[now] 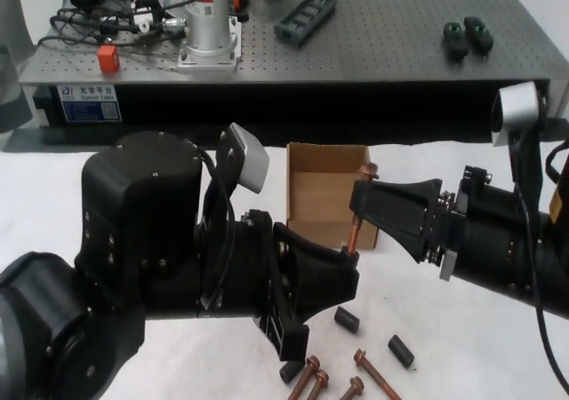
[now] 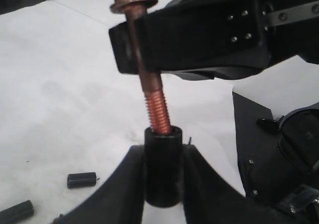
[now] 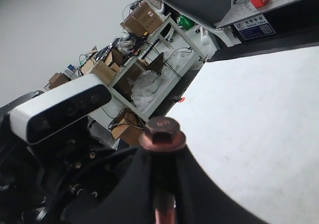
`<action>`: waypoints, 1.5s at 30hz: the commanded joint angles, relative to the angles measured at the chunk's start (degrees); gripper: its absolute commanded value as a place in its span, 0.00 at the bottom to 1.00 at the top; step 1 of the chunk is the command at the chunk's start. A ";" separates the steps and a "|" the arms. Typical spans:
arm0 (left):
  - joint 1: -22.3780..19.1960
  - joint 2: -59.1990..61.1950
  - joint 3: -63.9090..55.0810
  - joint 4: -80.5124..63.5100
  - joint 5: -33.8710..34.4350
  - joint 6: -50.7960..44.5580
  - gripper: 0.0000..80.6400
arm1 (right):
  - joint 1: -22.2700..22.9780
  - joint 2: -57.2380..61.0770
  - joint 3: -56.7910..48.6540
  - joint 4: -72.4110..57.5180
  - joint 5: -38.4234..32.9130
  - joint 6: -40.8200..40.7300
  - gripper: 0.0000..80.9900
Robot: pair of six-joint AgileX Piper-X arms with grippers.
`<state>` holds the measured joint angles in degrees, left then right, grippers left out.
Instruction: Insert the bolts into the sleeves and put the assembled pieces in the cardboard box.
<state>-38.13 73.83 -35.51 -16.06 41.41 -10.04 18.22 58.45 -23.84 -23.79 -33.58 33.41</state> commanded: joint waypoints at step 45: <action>6.75 66.20 -92.53 69.03 -38.15 5.78 0.38 | -15.08 5.22 -12.40 63.71 26.03 -35.14 0.45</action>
<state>-31.46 140.92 -126.99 52.95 3.80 -4.66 2.48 59.83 -33.37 40.51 -9.32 1.79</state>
